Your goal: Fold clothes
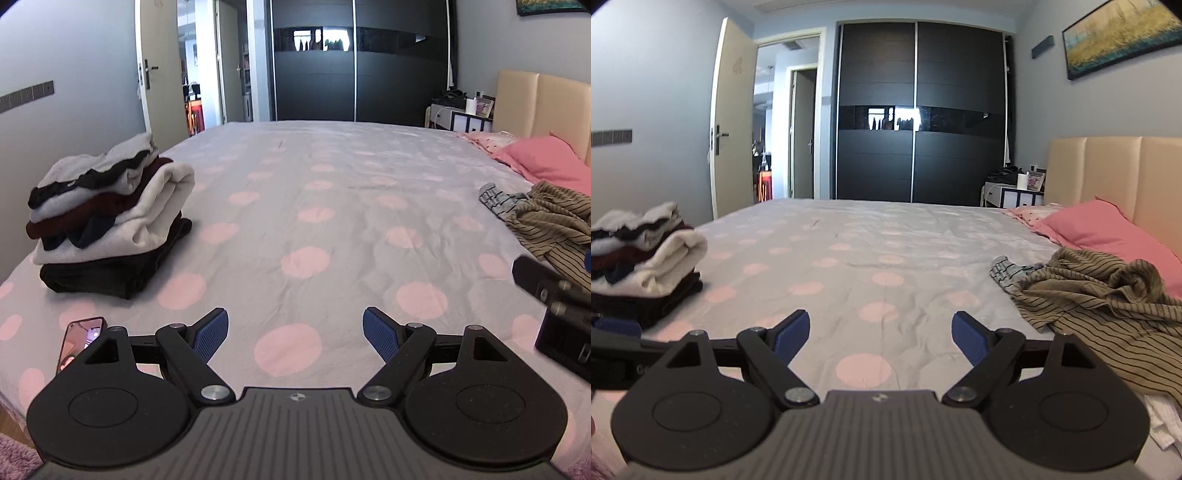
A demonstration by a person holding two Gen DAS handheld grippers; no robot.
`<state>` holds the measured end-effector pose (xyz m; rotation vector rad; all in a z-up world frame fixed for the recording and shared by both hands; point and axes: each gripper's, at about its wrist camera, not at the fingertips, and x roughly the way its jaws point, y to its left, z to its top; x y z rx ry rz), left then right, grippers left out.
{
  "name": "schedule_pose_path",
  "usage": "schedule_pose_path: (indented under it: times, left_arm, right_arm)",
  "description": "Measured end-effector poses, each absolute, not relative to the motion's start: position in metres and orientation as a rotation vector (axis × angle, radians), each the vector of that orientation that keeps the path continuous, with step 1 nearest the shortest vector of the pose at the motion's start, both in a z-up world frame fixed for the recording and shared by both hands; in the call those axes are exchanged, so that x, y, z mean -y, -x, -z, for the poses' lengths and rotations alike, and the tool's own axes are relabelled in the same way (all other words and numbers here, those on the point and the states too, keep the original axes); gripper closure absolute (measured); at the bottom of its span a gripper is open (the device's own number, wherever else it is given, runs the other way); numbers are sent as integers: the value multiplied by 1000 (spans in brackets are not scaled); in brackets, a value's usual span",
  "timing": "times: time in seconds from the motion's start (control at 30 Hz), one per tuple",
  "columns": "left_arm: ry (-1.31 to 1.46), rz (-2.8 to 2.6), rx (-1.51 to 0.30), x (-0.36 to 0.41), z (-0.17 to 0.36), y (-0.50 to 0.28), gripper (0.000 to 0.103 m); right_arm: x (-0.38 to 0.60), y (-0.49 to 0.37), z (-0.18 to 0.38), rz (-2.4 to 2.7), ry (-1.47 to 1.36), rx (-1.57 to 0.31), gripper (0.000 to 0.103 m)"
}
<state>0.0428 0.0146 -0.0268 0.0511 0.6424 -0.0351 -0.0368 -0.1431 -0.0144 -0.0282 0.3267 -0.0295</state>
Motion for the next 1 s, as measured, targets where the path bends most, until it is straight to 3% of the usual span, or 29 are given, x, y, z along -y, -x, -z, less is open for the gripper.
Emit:
schedule_pose_path:
  times: [1.0]
  left_arm:
    - [-30,74,-616,-7,23,-31,23]
  right_arm:
    - [146,26,18,34,17,-324,15]
